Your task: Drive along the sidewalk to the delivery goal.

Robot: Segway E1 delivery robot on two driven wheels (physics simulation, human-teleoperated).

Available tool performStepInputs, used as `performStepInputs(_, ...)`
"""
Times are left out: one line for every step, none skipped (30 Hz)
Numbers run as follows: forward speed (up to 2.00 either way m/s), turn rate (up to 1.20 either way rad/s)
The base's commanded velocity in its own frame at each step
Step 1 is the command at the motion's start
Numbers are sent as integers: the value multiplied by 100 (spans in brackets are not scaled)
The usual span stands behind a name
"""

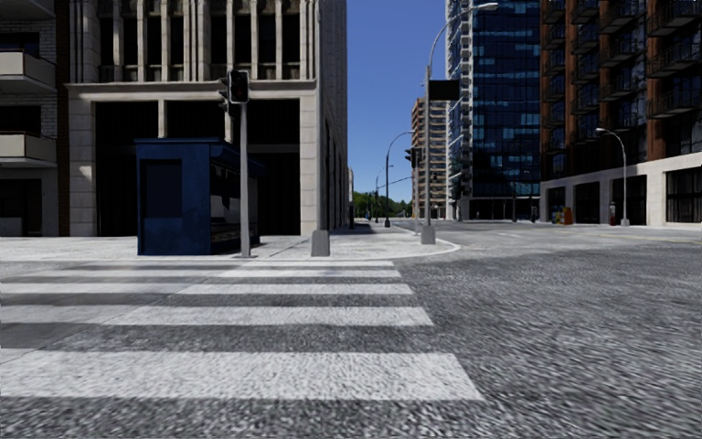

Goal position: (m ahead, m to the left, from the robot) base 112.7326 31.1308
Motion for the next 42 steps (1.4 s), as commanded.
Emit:
performStepInputs(153,0)
performStepInputs(153,0)
performStepInputs(153,0)
performStepInputs(153,0)
performStepInputs(153,0)
performStepInputs(153,0)
performStepInputs(153,0)
performStepInputs(153,0)
performStepInputs(153,0)
performStepInputs(153,0)
performStepInputs(153,0)
performStepInputs(200,0)
performStepInputs(200,0)
performStepInputs(200,0)
performStepInputs(200,0)
performStepInputs(200,0)
performStepInputs(200,0)
performStepInputs(200,0)
performStepInputs(200,0)
performStepInputs(200,0)
performStepInputs(200,0)
performStepInputs(200,0)
performStepInputs(200,0)
performStepInputs(200,0)
performStepInputs(200,0)
performStepInputs(200,0)
performStepInputs(200,0)
performStepInputs(200,0)
performStepInputs(200,0)
performStepInputs(200,0)
performStepInputs(200,0)
performStepInputs(200,0)
performStepInputs(200,0)
performStepInputs(200,-5)
performStepInputs(200,-7)
performStepInputs(200,-15)
performStepInputs(200,-15)
performStepInputs(200,-27)
performStepInputs(200,-37)
performStepInputs(200,-39)
performStepInputs(200,-38)
performStepInputs(200,-38)
